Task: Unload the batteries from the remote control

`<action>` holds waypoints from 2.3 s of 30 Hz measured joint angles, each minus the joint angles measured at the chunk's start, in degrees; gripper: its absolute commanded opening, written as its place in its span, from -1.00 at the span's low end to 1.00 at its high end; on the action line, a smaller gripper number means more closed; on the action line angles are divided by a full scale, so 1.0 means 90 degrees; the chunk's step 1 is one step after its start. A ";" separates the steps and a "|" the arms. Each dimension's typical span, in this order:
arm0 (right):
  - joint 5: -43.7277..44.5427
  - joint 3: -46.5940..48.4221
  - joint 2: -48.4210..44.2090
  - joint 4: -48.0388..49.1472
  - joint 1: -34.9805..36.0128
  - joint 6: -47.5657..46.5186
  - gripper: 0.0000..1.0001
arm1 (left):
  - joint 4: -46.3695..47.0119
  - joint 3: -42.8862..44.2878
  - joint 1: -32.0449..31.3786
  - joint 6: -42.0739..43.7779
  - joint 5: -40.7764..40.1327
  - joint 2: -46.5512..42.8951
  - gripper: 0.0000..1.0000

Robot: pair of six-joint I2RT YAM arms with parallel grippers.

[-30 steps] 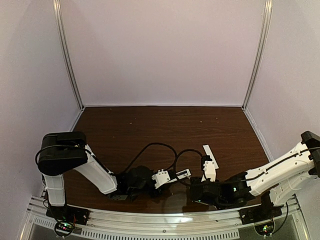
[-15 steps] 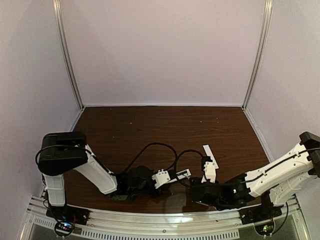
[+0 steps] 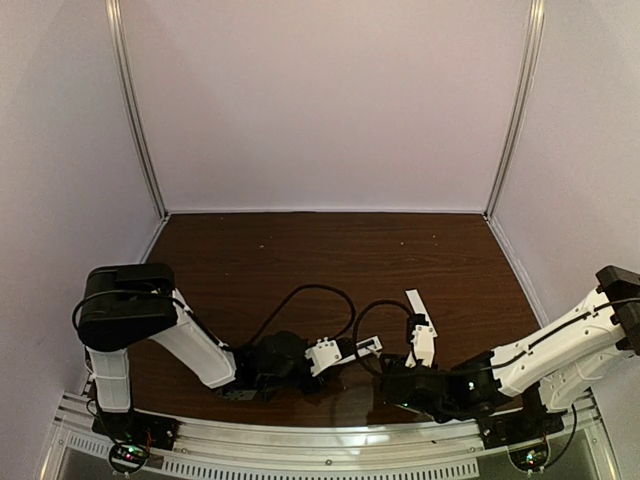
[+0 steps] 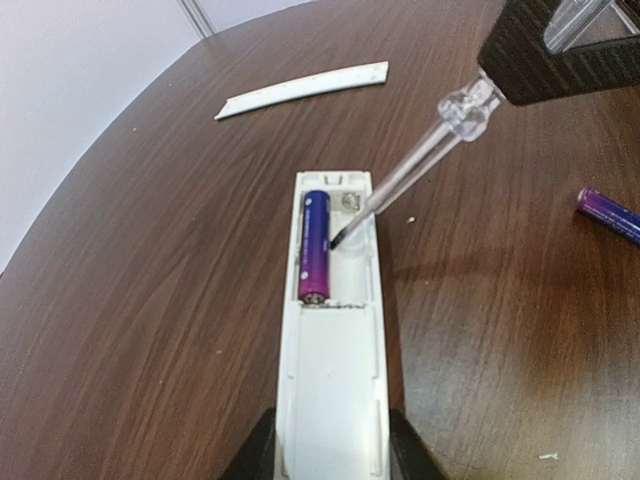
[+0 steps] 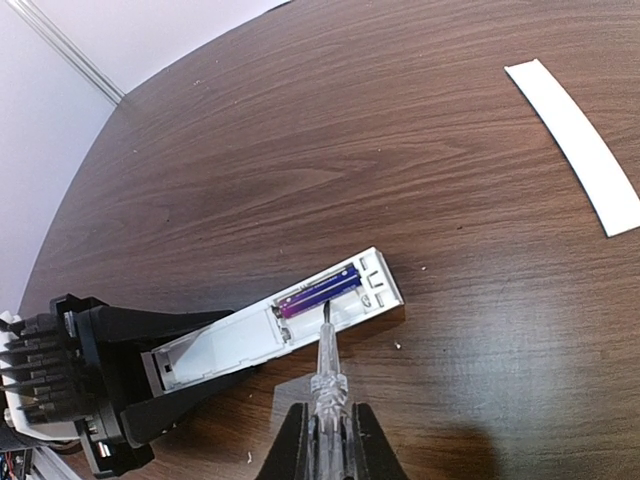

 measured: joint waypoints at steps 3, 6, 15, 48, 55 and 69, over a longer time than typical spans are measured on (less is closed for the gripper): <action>0.0027 0.0010 0.0068 0.0039 -0.0002 0.0007 -1.00 | 0.0000 0.0002 0.0000 -0.0010 -0.0019 0.0002 -1.00; 0.0068 0.0075 0.0182 0.0046 -0.0015 0.0010 -1.00 | 0.0000 0.0012 0.0007 -0.0017 -0.0046 0.0010 -1.00; 0.0138 0.0821 0.0913 -0.0255 -0.0170 -0.0423 -1.00 | -0.0005 0.0039 0.0097 -0.0078 -0.0185 0.0034 -1.00; -0.0107 0.0471 0.0386 -0.0461 -0.0350 -0.0119 -1.00 | -0.0007 0.0136 0.0085 -0.0112 0.0046 0.0102 -1.00; -0.0109 0.0389 0.0381 -0.0277 -0.0357 -0.0102 -1.00 | -0.0007 0.0138 0.0085 -0.0158 0.0046 0.0104 -1.00; -0.0109 0.0840 0.0568 -0.0799 -0.0415 -0.0498 -1.00 | -0.0066 0.0175 0.0107 -0.0194 0.0056 0.0107 -1.00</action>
